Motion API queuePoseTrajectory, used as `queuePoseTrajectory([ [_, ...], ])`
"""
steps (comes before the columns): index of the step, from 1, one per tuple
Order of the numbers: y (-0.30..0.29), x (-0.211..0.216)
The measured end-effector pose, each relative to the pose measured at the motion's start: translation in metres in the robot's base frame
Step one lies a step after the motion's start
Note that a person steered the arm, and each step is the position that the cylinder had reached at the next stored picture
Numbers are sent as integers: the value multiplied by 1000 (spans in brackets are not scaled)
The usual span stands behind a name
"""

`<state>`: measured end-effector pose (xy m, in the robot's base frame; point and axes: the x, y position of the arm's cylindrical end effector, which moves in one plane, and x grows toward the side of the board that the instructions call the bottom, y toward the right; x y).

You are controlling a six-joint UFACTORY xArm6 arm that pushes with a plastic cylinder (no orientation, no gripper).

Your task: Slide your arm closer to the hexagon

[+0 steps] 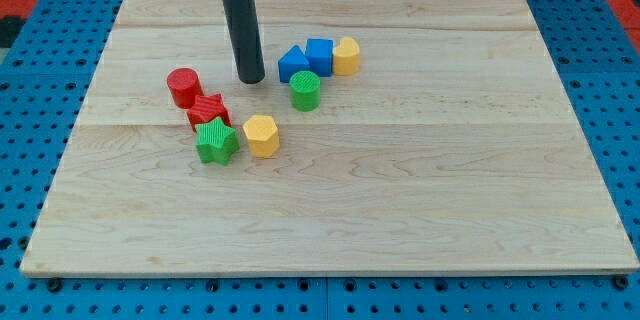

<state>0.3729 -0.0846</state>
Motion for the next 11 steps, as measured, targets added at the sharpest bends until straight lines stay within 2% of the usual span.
queuePoseTrajectory([
  [2, 43, 29],
  [5, 66, 38],
  [6, 66, 57],
  [7, 57, 104],
  [8, 49, 128],
  [11, 16, 123],
])
